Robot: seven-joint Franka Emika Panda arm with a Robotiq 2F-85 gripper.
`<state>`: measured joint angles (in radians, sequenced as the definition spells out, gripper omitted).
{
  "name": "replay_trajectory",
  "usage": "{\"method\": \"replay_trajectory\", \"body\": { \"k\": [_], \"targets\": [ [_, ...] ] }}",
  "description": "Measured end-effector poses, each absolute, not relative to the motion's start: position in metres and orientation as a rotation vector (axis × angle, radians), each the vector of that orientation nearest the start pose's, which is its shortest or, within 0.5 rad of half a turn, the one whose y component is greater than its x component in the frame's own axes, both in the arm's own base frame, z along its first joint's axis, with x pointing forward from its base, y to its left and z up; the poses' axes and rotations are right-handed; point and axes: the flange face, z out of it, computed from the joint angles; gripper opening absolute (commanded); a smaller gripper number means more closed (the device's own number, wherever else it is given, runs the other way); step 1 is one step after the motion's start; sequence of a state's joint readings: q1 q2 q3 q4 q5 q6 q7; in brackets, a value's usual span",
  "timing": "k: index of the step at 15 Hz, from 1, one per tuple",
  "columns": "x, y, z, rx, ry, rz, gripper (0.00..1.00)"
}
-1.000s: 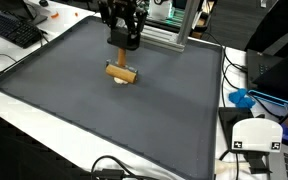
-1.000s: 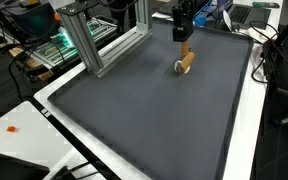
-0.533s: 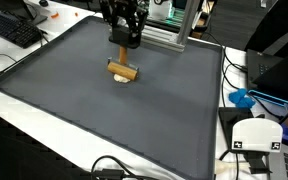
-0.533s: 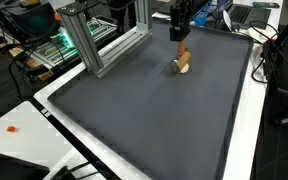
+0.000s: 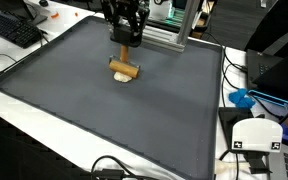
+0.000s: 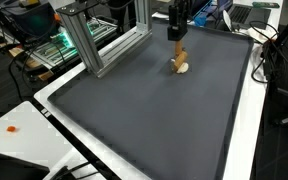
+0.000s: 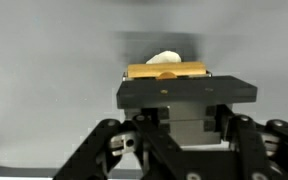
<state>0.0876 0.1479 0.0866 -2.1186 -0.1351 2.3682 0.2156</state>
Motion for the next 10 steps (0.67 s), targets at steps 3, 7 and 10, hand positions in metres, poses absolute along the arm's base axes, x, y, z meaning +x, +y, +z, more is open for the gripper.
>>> {"method": "replay_trajectory", "body": {
  "k": [3,7,10],
  "targets": [
    [0.565,0.097,0.353,-3.204,-0.129,-0.171,0.35],
    [0.560,0.096,0.351,-3.216,-0.159,-0.101,0.35],
    [0.556,0.094,0.347,-3.226,-0.163,-0.037,0.35]
  ]
}}
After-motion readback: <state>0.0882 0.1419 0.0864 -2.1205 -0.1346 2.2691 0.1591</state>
